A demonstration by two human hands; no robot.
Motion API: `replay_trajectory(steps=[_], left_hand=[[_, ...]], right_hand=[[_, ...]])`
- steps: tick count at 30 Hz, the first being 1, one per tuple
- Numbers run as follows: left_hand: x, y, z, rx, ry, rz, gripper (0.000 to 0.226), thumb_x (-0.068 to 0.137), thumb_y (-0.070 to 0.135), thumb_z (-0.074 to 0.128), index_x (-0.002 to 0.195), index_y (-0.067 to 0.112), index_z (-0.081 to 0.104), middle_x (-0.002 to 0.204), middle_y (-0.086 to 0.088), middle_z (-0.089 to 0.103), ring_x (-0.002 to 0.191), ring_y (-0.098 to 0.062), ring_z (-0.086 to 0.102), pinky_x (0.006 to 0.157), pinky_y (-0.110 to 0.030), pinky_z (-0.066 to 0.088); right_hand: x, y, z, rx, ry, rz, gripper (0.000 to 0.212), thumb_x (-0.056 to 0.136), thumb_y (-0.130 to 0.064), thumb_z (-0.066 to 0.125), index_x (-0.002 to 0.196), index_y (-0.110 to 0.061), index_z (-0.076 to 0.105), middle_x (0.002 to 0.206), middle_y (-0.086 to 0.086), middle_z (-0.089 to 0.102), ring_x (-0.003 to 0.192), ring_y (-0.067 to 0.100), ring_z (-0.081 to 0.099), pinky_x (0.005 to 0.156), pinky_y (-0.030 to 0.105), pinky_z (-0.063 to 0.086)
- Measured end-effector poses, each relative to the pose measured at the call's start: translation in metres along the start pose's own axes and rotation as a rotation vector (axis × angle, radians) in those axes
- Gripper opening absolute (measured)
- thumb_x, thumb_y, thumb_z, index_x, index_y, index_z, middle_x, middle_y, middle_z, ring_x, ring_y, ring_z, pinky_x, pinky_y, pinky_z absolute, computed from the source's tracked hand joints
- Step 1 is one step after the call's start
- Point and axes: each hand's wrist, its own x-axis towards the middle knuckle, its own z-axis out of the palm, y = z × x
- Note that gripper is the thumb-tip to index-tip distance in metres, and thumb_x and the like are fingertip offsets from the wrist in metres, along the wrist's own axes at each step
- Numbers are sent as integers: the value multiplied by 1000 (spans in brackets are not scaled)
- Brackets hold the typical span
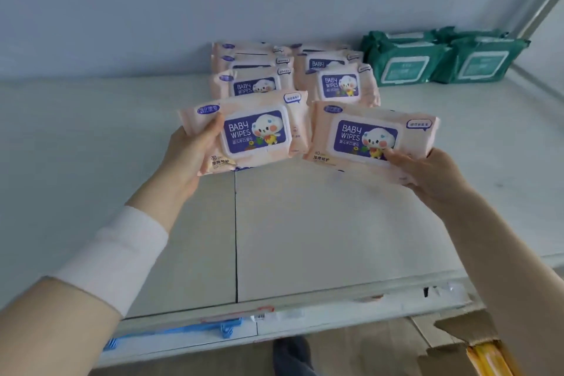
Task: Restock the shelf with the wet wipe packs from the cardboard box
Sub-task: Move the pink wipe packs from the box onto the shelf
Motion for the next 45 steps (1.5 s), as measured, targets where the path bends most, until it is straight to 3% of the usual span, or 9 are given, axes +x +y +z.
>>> replay_trajectory(steps=[3, 5, 8, 11, 15, 19, 24, 31, 45], left_hand=[[41, -6, 15, 21, -6, -4, 11, 88, 25, 61, 99, 22, 63, 89, 6, 73, 75, -12, 72, 60, -32, 59], [61, -11, 24, 47, 20, -9, 11, 90, 24, 59, 100, 23, 62, 98, 2, 71, 81, -15, 70, 69, -36, 59], [79, -17, 33, 95, 103, 5, 19, 90, 25, 60, 108, 21, 61, 101, -1, 69, 82, -16, 69, 63, -37, 60], [85, -21, 35, 224, 226, 91, 21, 85, 27, 66, 104, 21, 60, 94, 3, 68, 78, -14, 69, 57, -36, 60], [86, -22, 40, 581, 409, 203, 46, 80, 32, 70, 116, 11, 52, 119, -7, 61, 108, -25, 59, 88, -34, 48], [72, -10, 47, 896, 408, 387, 70, 81, 24, 69, 138, 5, 34, 140, -15, 41, 132, -29, 36, 110, -33, 26], [31, -2, 83, 1318, 81, 697, 54, 84, 15, 61, 135, 7, 43, 153, -15, 24, 139, -34, 25, 110, -43, 24], [-63, 0, 215, 1758, -442, 906, 46, 90, 17, 51, 133, 6, 43, 142, -14, 40, 133, -31, 34, 108, -44, 27], [-356, -105, 513, 1646, -927, 1166, 53, 94, 31, 45, 141, 12, 34, 151, -8, 30, 142, -25, 21, 116, -43, 18]], right_hand=[[60, -14, 4, -55, -63, -5, 69, 43, -35, 87, 104, -13, 66, 88, -6, 74, 75, 6, 71, 65, 25, 59], [92, -18, 6, -106, -70, -13, 68, 43, -38, 89, 103, -16, 66, 88, -10, 73, 74, 3, 70, 71, 23, 58], [123, -18, 6, -264, -2, -46, 43, 70, -17, 79, 110, -13, 63, 92, -5, 67, 67, 0, 63, 64, 12, 55], [140, -15, 2, -430, 73, -87, 40, 72, -19, 79, 107, -20, 59, 88, -7, 62, 67, 1, 58, 50, 6, 48], [139, -13, 6, -634, 269, -126, 70, 62, -42, 83, 118, -15, 51, 101, 0, 57, 101, 21, 54, 87, 35, 46], [111, -19, 5, -855, 310, -193, 91, 73, -44, 74, 143, -13, 26, 141, 8, 39, 133, 26, 31, 110, 36, 26], [43, -20, -30, -1279, 293, -272, 80, 86, -37, 61, 148, -13, 17, 151, 12, 26, 141, 29, 19, 114, 39, 20], [-64, -22, -131, -1637, 226, -161, 74, 93, -39, 50, 150, -15, 10, 157, 11, 14, 146, 31, 4, 118, 42, 10], [-273, 25, -445, -1645, 421, 216, 73, 93, -38, 48, 150, -14, 10, 156, 12, 16, 145, 36, 6, 117, 50, 11]])
